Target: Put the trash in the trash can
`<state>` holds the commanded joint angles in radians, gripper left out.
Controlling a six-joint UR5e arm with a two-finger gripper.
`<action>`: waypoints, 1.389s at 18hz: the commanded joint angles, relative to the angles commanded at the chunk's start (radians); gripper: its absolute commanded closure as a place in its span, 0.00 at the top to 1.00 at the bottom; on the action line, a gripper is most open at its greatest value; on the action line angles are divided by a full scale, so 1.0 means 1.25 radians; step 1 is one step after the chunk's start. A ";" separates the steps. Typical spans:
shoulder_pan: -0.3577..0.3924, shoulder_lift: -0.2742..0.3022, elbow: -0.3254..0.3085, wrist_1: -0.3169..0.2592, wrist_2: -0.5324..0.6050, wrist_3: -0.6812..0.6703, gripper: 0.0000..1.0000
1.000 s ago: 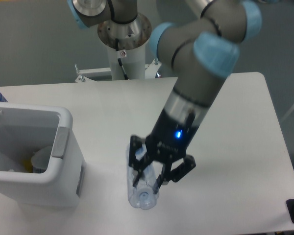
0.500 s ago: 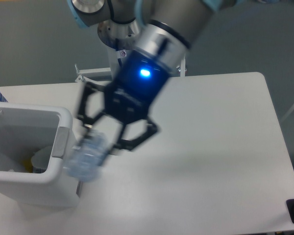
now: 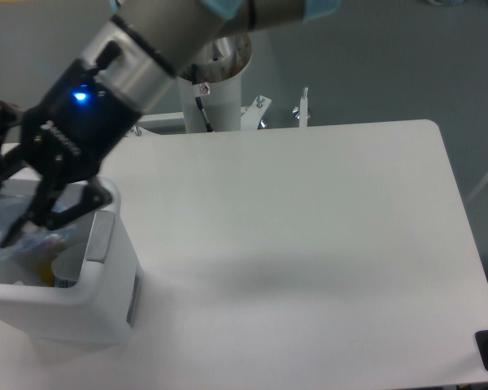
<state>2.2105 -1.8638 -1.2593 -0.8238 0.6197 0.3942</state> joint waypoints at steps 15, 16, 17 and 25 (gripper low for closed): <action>0.065 0.010 -0.059 0.004 0.001 0.034 1.00; 0.072 0.010 -0.063 0.004 0.001 0.034 1.00; 0.077 0.010 -0.066 0.004 0.001 0.039 1.00; 0.240 -0.002 -0.107 0.002 0.027 0.058 1.00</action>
<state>2.5109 -1.8668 -1.3927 -0.8207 0.6533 0.4662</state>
